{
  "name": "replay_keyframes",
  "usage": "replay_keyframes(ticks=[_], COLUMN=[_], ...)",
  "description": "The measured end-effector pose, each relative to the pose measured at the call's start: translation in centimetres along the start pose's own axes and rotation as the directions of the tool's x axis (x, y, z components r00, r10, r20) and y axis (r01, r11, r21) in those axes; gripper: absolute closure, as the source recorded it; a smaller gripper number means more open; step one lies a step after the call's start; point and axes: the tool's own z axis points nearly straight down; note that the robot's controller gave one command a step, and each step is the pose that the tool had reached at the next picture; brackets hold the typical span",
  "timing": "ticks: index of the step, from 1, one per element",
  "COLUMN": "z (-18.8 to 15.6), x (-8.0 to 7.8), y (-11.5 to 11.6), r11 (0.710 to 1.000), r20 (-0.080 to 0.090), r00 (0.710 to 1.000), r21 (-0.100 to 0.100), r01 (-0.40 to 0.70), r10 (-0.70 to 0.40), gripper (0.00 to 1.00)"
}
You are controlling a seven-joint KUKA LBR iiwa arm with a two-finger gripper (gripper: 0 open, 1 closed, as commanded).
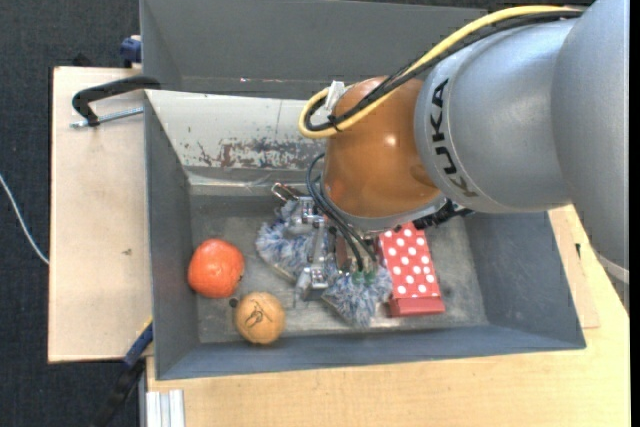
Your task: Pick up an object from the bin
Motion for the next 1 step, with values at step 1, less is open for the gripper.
replay_keyframes(ticks=[1], z=[0.00], x=[0.00], y=[0.00], r11=[1.000], r20=[0.000], r00=[1.000], r21=[0.000], r01=[0.000], r10=[0.000], gripper=[0.00])
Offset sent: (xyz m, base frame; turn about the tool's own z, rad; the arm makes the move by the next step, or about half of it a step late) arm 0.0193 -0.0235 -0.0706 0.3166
